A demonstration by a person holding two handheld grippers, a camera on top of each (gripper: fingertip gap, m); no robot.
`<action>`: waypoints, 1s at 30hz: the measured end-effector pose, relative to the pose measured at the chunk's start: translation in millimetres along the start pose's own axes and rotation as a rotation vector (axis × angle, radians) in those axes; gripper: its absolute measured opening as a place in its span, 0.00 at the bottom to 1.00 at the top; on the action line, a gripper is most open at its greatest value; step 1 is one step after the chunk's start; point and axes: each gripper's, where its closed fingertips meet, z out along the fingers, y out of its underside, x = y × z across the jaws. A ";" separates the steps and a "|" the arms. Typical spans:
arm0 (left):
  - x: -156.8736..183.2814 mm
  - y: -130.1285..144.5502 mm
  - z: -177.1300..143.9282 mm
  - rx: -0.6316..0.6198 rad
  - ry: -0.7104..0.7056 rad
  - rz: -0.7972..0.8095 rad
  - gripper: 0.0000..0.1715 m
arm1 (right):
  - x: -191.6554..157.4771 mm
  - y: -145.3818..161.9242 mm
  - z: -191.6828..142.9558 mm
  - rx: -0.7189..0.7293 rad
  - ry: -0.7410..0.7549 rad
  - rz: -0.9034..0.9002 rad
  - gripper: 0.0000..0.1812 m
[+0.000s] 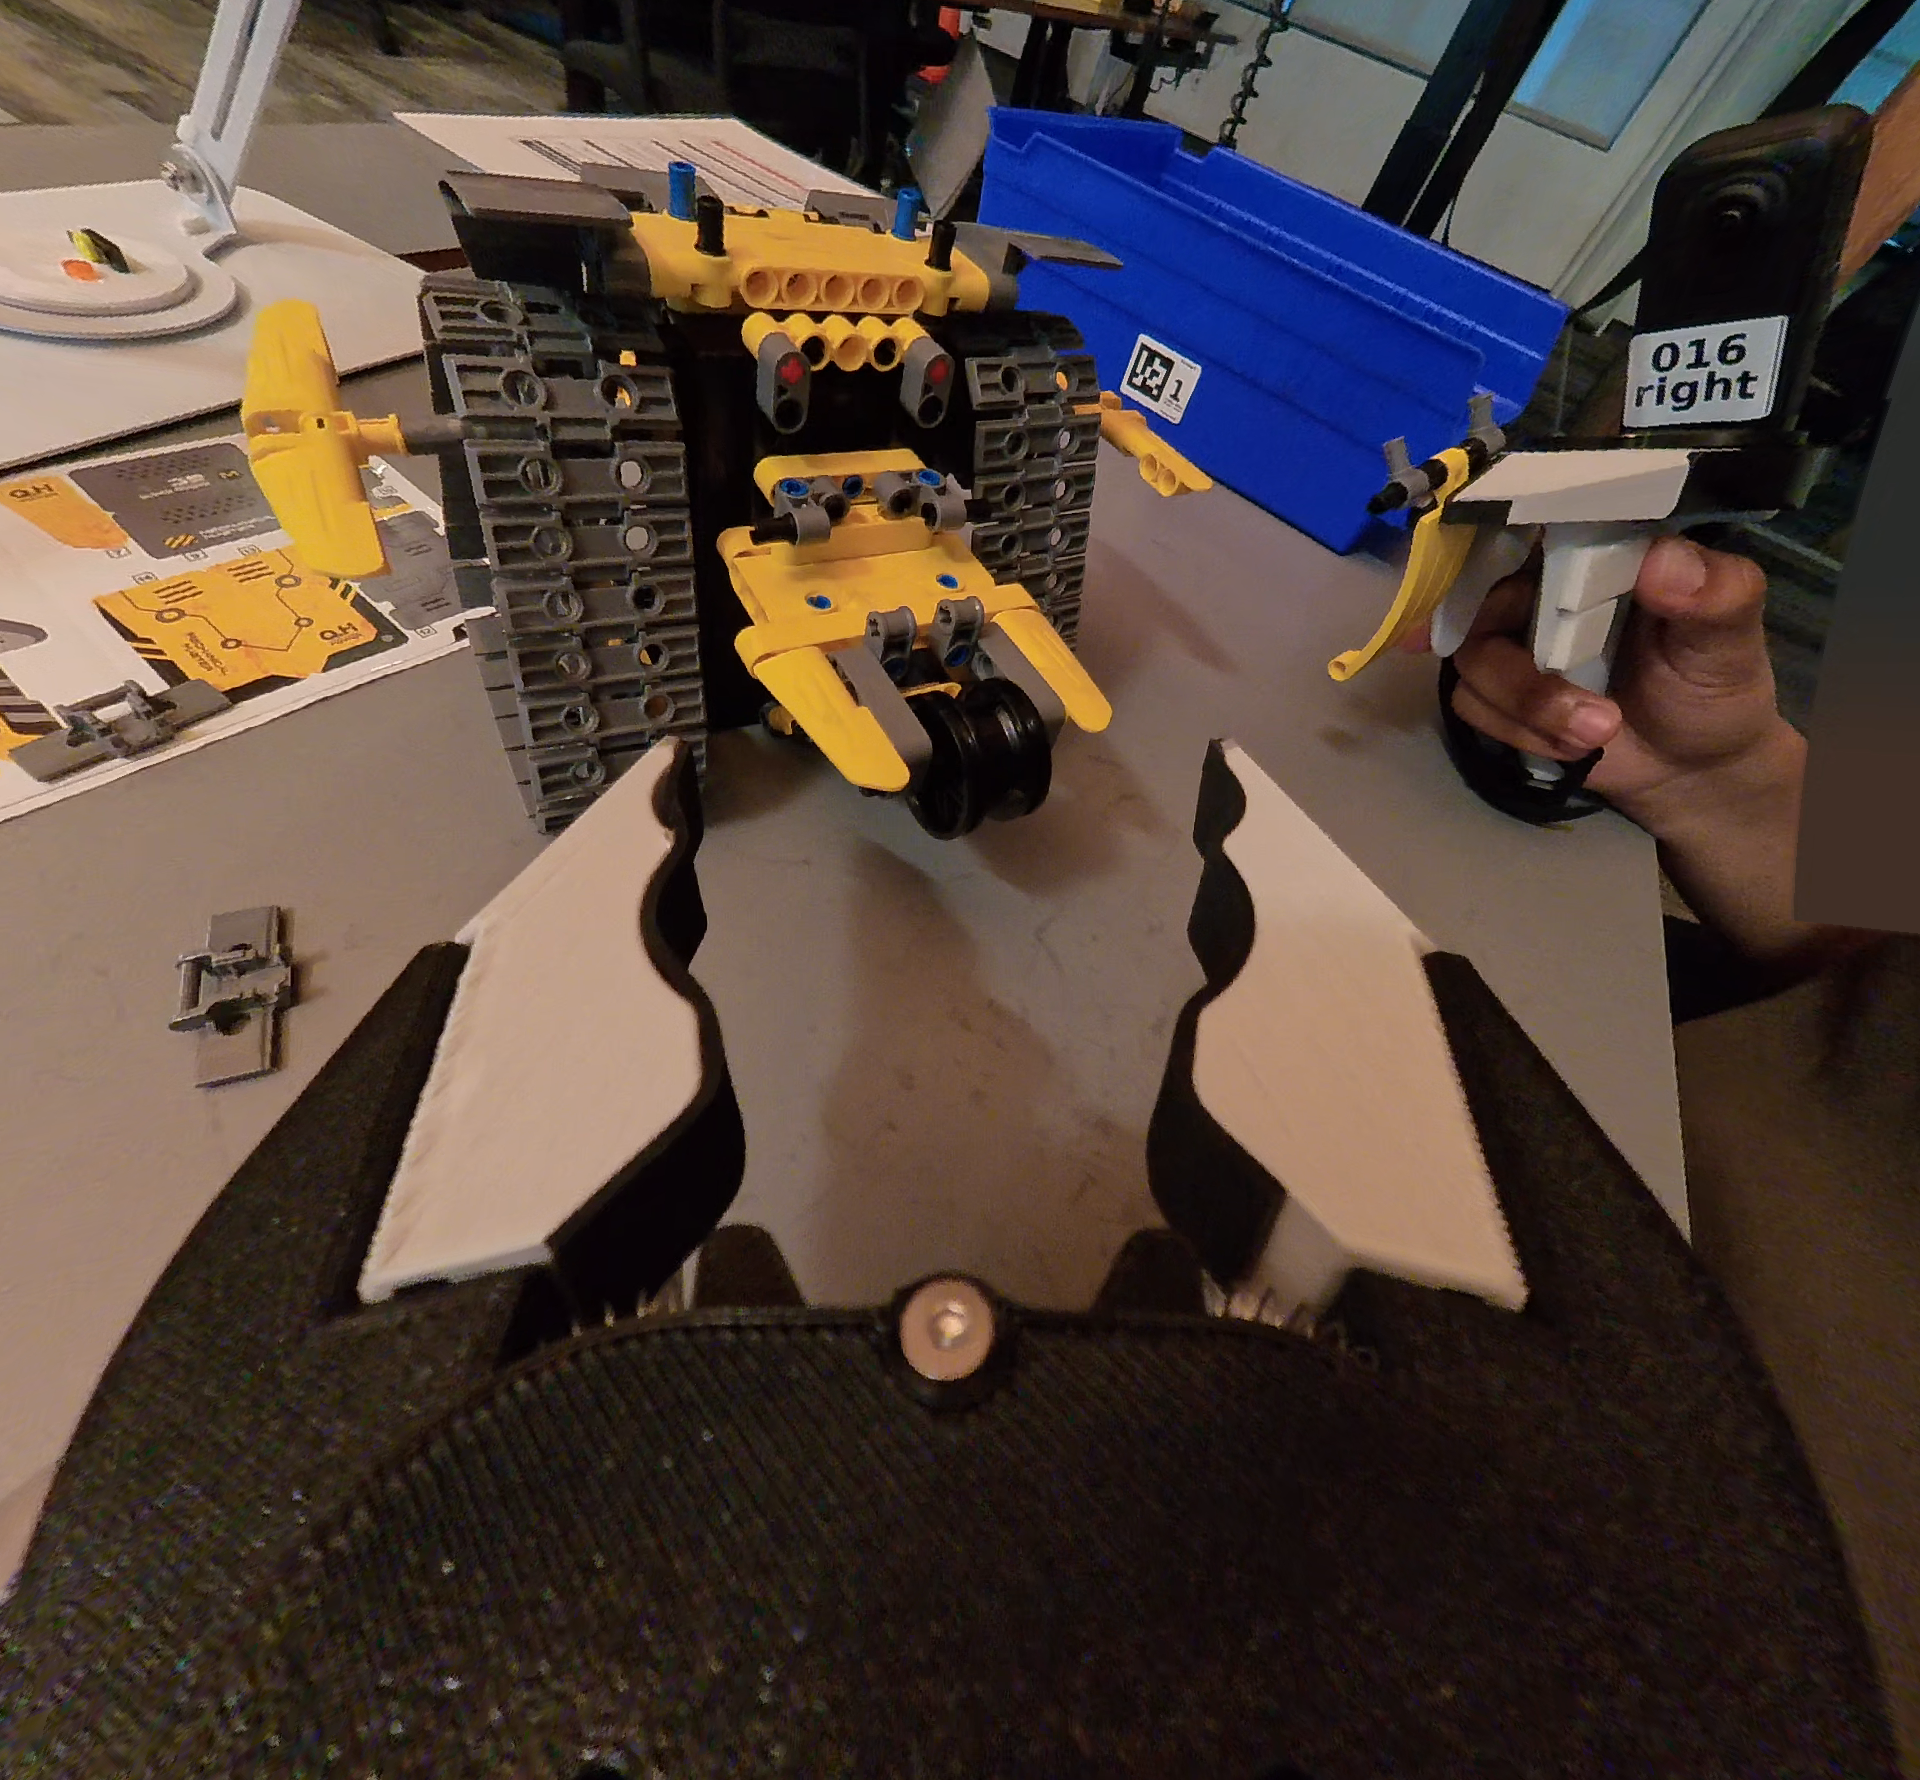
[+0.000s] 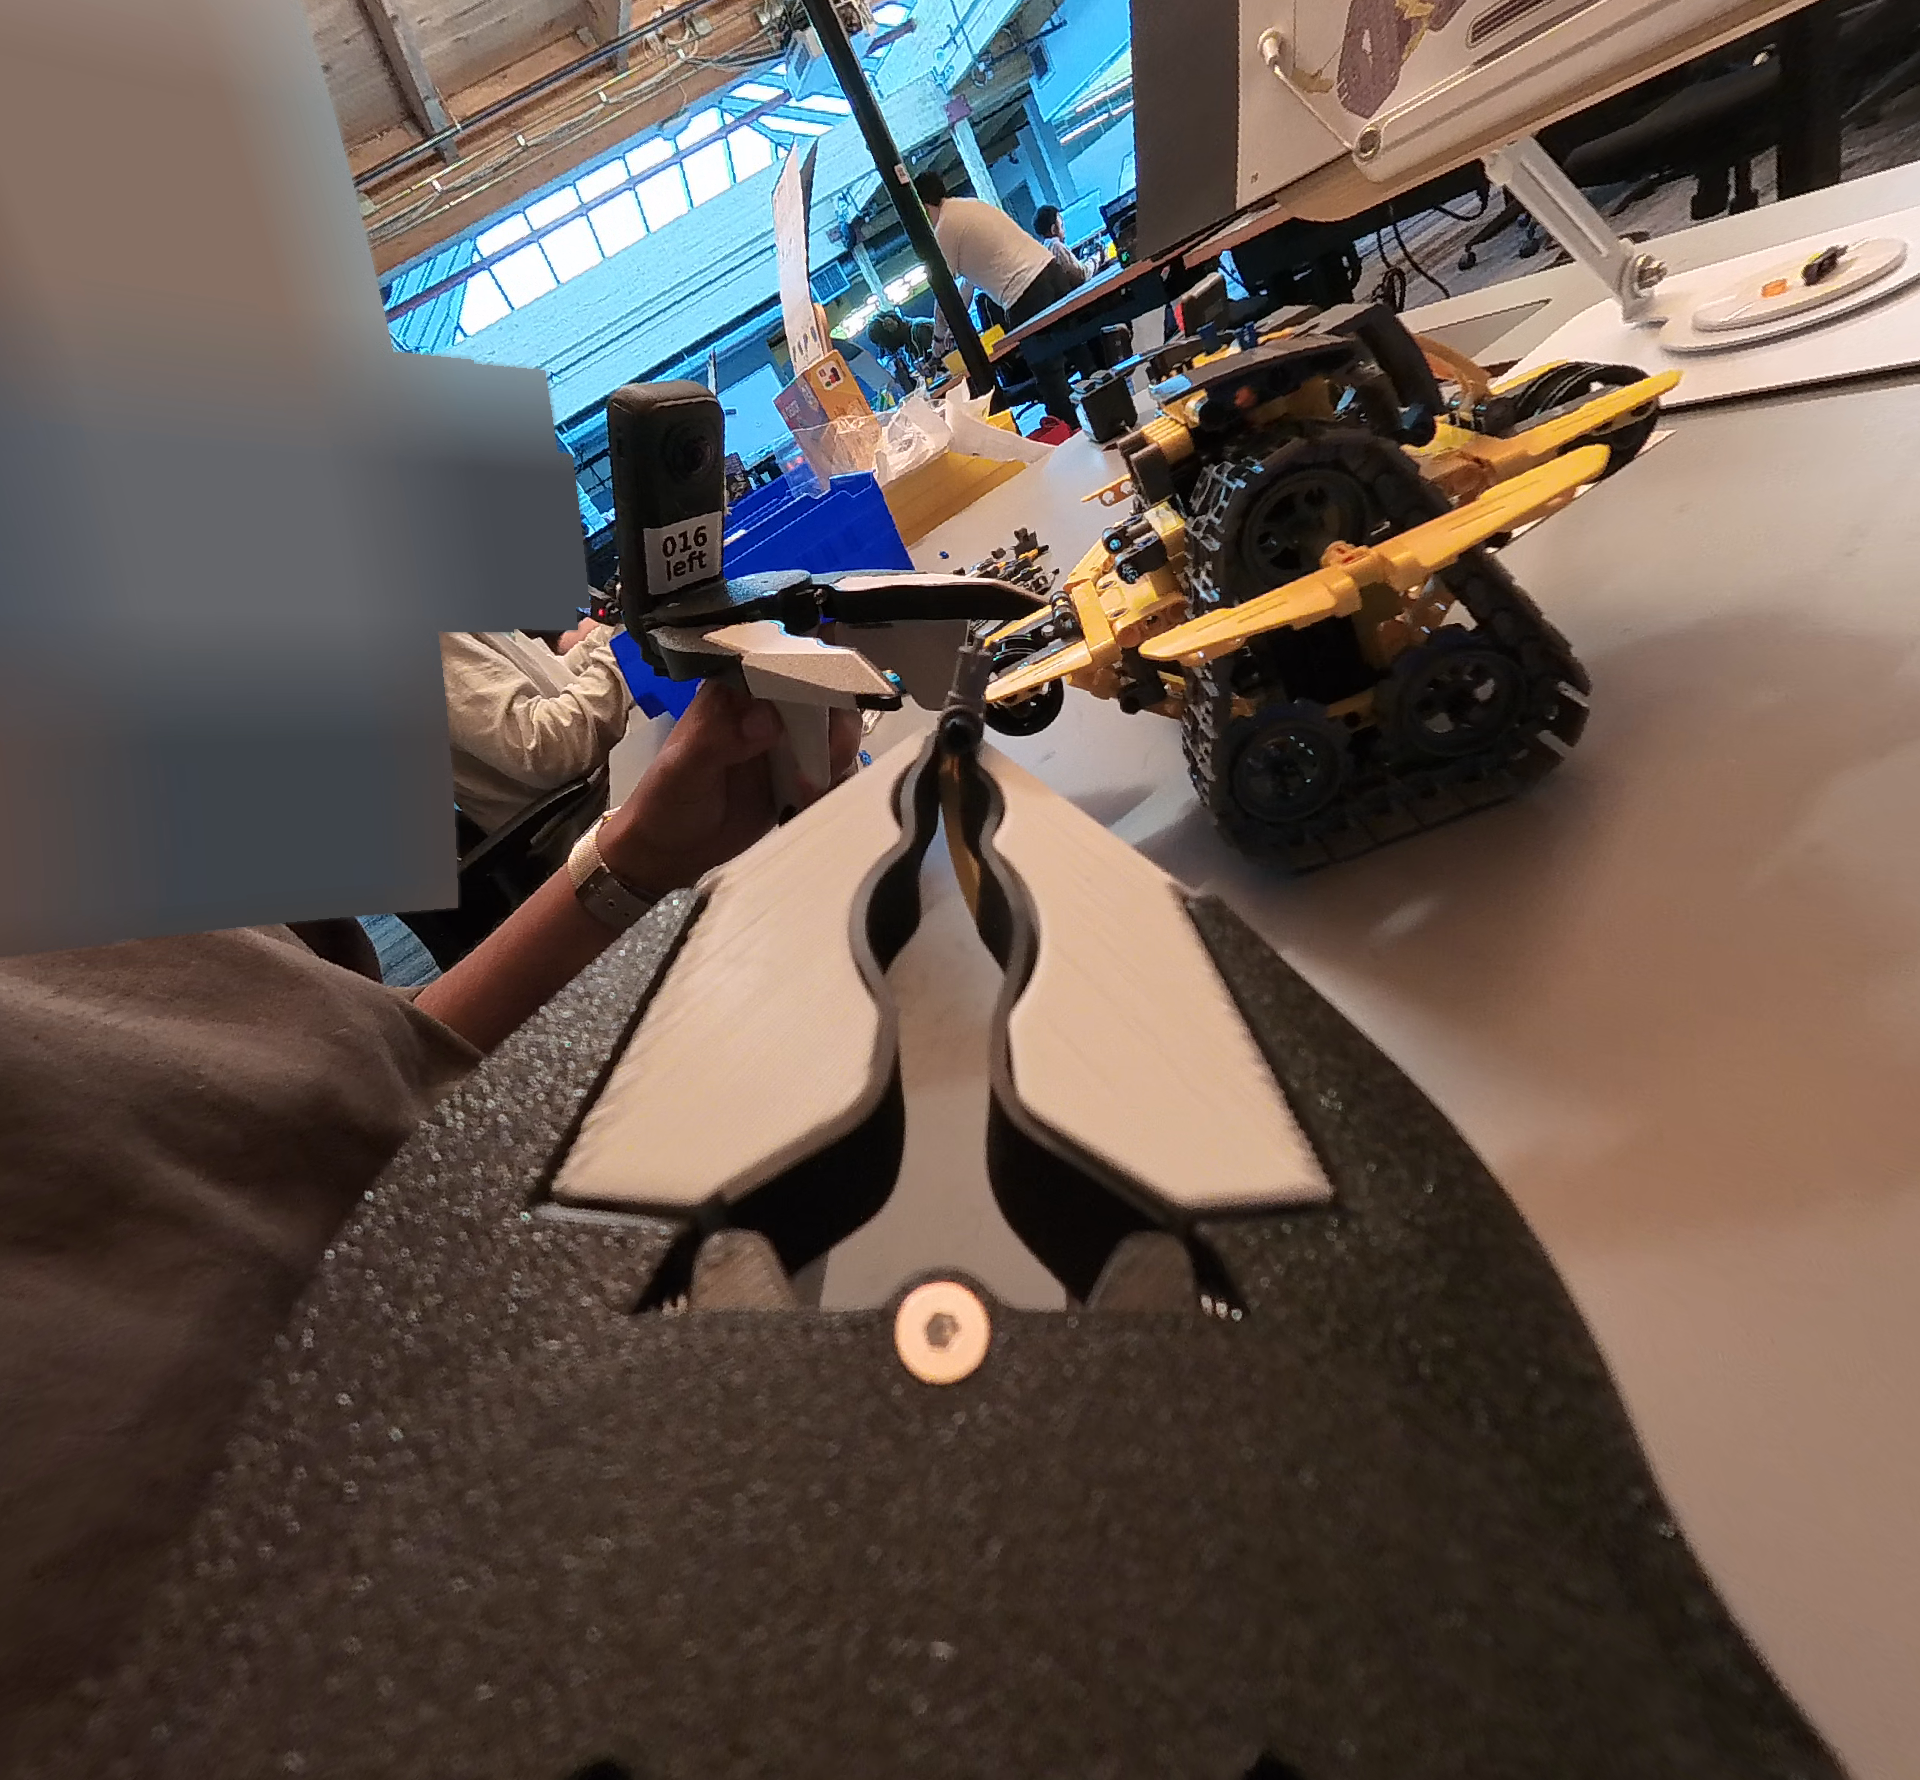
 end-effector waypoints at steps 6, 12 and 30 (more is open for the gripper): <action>-0.2 0.5 0.3 -0.004 -0.003 0.001 0.54 | 0.3 0.6 0.5 -0.004 0.000 0.005 0.01; -0.4 0.6 0.3 -0.003 -0.004 0.000 0.54 | 0.3 1.0 0.7 -0.005 -0.002 0.008 0.01; 111.2 -26.5 4.0 0.142 0.380 -0.012 0.24 | -34.5 17.2 10.9 -0.087 -0.192 0.038 0.01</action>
